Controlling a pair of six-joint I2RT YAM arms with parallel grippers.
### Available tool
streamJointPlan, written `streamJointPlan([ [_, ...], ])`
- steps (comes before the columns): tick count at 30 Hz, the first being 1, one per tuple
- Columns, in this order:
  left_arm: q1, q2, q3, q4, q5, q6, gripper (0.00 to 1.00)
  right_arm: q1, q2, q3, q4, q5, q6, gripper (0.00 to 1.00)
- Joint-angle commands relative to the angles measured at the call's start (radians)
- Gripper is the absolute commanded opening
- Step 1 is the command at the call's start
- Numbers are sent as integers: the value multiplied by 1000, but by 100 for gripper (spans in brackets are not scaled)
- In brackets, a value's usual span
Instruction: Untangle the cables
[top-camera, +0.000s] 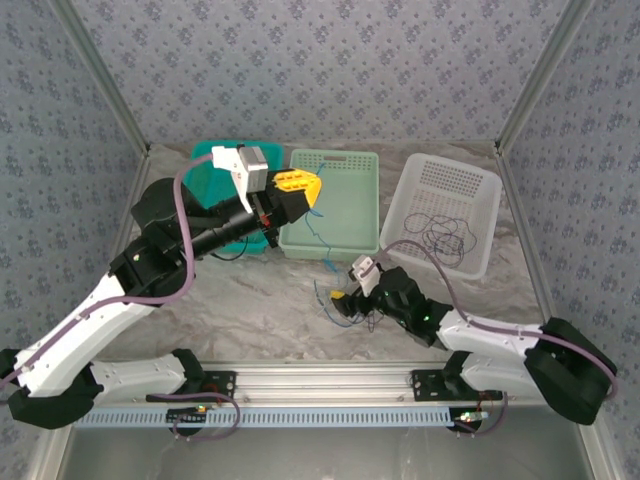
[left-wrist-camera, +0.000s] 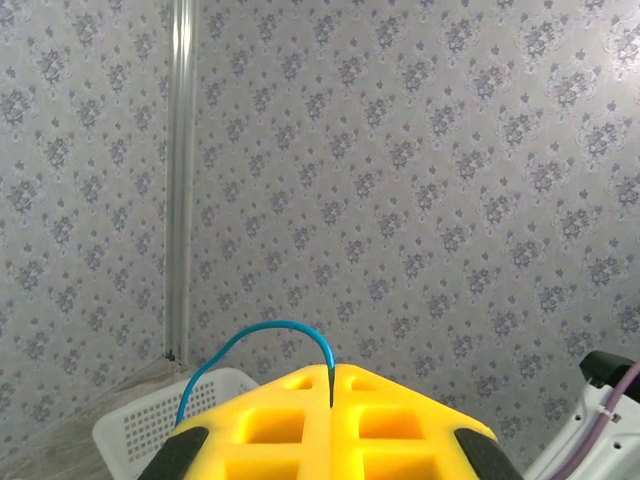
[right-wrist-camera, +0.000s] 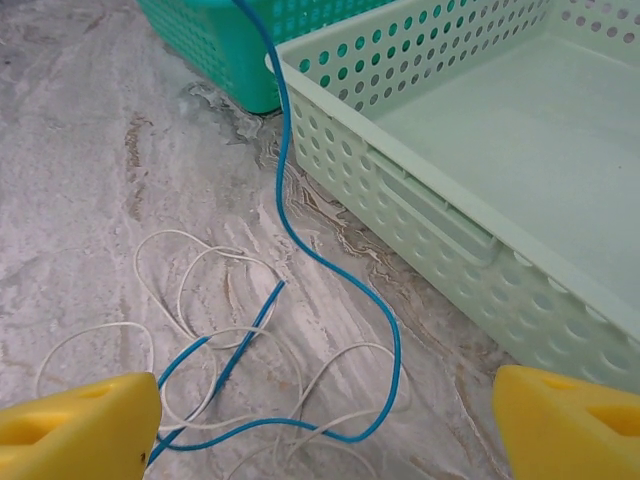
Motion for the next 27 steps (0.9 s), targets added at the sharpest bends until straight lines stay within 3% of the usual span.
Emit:
streamJointPlan([
  [1, 2, -4, 37, 58, 36, -24, 3, -20, 77, 54, 124, 10, -41, 88],
  [7, -1, 8, 37, 118, 70, -57, 3, -17, 224, 103, 278, 26, -33, 96],
  [10, -4, 23, 43, 138, 89, -68, 3, -11, 265, 119, 359, 59, -29, 95],
  [15, -6, 30, 40, 159, 95, -77, 3, 10, 309, 184, 341, 24, -41, 88],
  [18, -6, 24, 39, 159, 89, -76, 3, 9, 322, 203, 316, 11, -35, 65],
  [22, -6, 5, 40, 143, 40, -47, 1, -2, 322, 182, 279, -3, 5, 17],
  [25, -4, -10, 61, 116, 3, -5, 1, -6, 319, 152, 248, -17, 51, 0],
  [27, -3, -11, 90, 99, -1, 22, 1, -3, 317, 141, 224, -23, 69, 0],
])
